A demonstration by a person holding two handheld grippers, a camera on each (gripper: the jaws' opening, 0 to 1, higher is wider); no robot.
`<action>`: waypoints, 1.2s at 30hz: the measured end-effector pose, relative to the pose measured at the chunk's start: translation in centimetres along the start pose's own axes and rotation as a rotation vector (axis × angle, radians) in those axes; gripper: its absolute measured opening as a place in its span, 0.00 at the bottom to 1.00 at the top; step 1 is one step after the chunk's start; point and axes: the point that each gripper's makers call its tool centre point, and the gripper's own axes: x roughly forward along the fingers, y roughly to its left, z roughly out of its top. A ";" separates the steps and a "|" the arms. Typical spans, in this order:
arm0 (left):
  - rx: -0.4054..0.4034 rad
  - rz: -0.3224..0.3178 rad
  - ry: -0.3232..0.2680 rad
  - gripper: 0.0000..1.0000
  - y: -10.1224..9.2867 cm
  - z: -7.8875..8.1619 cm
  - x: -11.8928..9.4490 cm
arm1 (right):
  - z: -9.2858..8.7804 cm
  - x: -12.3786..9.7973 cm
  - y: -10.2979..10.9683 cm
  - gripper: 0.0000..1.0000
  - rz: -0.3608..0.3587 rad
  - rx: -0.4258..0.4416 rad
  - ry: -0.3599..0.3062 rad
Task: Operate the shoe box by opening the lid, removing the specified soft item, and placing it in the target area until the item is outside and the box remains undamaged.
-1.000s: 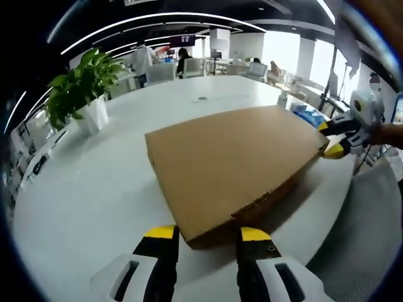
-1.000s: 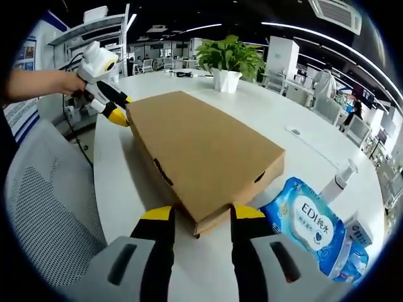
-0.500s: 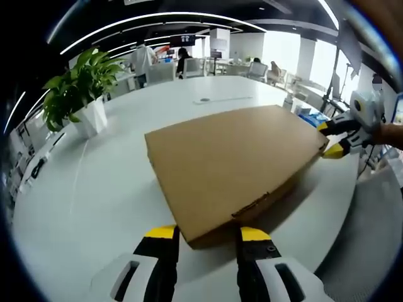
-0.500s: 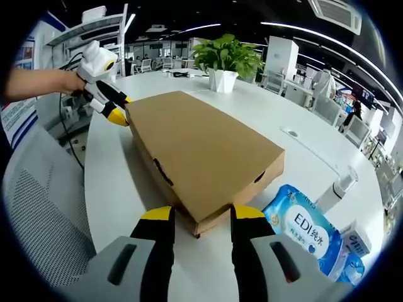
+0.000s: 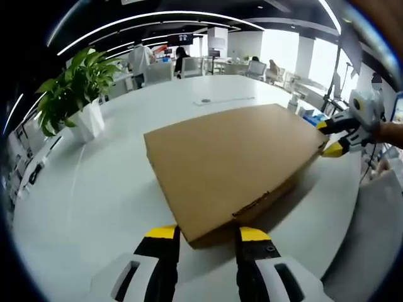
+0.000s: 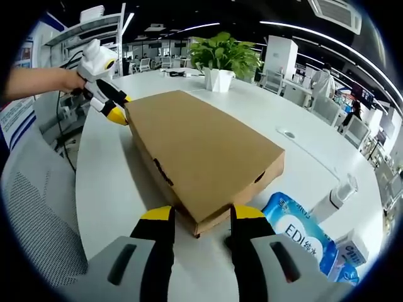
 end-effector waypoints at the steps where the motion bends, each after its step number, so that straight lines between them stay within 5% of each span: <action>1: 0.000 0.000 0.000 0.35 0.3 0.1 0.1 | 0.1 0.1 -0.2 0.32 0.000 -0.001 0.001; 20: 0.019 -0.017 0.012 0.34 1.0 2.2 1.9 | 0.6 0.9 -2.3 0.33 -0.015 0.011 0.005; 36: -0.007 -0.018 0.007 0.34 1.1 2.5 2.1 | 0.6 0.9 -2.8 0.33 -0.026 0.025 0.006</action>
